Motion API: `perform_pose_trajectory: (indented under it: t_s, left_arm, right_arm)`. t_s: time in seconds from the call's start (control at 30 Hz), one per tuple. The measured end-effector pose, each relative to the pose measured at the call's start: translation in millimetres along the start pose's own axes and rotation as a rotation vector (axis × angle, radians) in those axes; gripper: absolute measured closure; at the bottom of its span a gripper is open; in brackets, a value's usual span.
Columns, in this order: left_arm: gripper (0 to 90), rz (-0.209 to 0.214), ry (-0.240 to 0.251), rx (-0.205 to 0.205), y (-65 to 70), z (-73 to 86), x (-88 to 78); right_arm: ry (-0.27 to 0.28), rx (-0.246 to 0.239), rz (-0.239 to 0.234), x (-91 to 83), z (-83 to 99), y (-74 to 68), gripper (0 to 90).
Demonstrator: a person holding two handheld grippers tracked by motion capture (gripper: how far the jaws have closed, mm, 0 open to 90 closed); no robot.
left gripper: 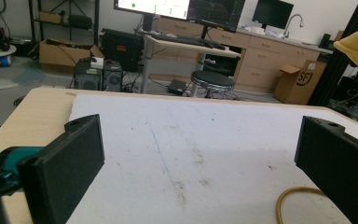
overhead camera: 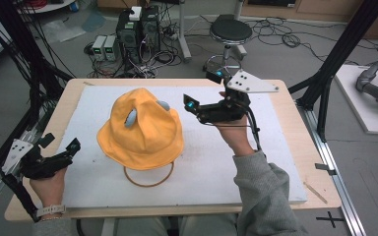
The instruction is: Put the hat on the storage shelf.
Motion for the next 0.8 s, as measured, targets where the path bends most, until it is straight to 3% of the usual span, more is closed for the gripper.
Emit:
perform_pose_trajectory:
  t_s: [0.37,0.4,0.8]
  left_arm:
    - [1.7,0.002,-0.006,0.011,2.3,0.2,1.6]
    - [1.7,0.0,-0.004,0.009,2.2,0.3,1.5]
    - [1.7,-0.002,-0.017,0.02,3.6,0.5,2.4]
  right_arm:
    - [0.018,0.032,0.137,-44.0,10.2,40.3,0.7]
    - [0.018,0.042,0.171,-53.8,15.5,48.9,0.7]
    - [0.003,0.104,0.296,-92.6,42.5,83.7,0.7]
Point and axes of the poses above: each handheld gripper's, and its own axes: x roughly forward along the jaws, z roughly out of its underside, y roughly to its right, the point moved 2 cm from there along x, roughly forward along the jaws, and after that the axes turned 8 degrees about z, right-handed, at the moved point
